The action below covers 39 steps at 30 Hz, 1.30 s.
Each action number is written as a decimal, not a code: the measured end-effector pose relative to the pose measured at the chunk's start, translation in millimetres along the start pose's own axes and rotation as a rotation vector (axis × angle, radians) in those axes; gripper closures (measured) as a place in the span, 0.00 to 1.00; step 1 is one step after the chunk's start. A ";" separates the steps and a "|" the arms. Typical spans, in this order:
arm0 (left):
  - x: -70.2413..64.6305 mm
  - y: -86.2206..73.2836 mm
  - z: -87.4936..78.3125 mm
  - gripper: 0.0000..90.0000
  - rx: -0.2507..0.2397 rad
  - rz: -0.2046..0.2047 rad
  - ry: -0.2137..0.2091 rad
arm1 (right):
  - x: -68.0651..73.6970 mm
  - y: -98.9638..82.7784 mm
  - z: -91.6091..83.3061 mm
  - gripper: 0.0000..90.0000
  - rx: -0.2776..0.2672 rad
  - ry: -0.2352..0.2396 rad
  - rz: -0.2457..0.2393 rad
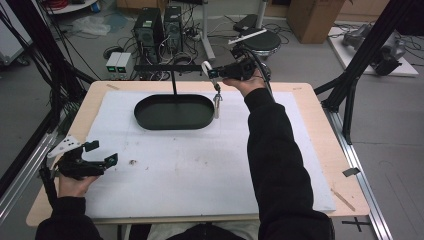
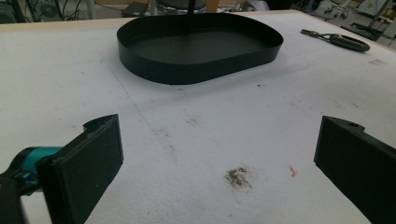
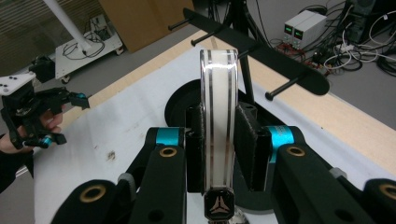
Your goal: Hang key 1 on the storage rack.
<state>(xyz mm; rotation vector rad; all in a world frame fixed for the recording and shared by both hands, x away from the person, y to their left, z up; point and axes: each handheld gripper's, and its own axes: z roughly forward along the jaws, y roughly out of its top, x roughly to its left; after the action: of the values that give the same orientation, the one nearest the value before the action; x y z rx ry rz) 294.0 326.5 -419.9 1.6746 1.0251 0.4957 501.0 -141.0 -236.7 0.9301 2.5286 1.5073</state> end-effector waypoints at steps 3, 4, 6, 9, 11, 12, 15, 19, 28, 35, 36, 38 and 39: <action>0.4 0.0 0.2 0.02 -0.004 -0.004 -0.001 | 0.1 5.1 4.1 0.83 0.000 0.007 -0.002; 0.7 0.1 0.2 0.02 -0.006 -0.004 -0.002 | 1.9 9.5 7.1 0.83 0.000 0.010 -0.007; 0.9 0.1 0.1 0.02 -0.008 -0.006 -0.001 | 3.3 12.2 9.4 0.83 0.001 0.014 -0.011; 0.8 0.2 -0.3 0.02 -0.011 -0.006 -0.002 | 7.2 18.4 15.6 0.83 0.011 0.021 -0.024; 0.6 0.3 -0.8 0.02 -0.012 -0.009 -0.004 | 10.3 23.3 21.3 0.83 0.019 0.023 -0.031; 0.5 0.4 -1.0 0.02 -0.012 -0.008 -0.005 | 11.9 26.2 24.2 0.83 0.029 0.027 -0.033; 1.0 0.4 -1.4 0.02 -0.016 -0.008 -0.005 | 16.4 35.4 34.5 0.83 0.030 0.039 -0.044; 1.7 0.2 -1.3 0.02 -0.015 -0.014 -0.009 | 20.6 45.7 47.0 0.83 0.031 0.052 -0.049; 1.8 0.1 0.0 0.02 -0.006 -0.013 -0.014 | 13.1 64.8 76.5 0.83 0.033 0.079 -0.039; 4.3 0.0 -1.2 0.02 -0.016 -0.023 -0.007 | 13.8 81.4 97.7 0.83 0.022 0.101 -0.052; 3.9 0.0 -1.0 0.02 -0.017 -0.023 -0.008 | 14.1 83.4 100.0 0.83 0.024 0.096 -0.054; 2.4 0.1 -0.3 0.02 -0.009 -0.019 -0.008 | 13.6 87.6 103.5 0.83 0.030 0.078 -0.065; 1.5 0.1 0.1 0.02 -0.005 -0.015 -0.009 | 11.9 91.3 104.9 0.83 0.022 0.073 -0.062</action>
<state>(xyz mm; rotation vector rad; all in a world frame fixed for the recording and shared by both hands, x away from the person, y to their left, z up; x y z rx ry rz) 294.9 327.7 -420.0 1.6619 1.0283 0.4804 569.4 -21.5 -214.0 0.8054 2.6035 1.5252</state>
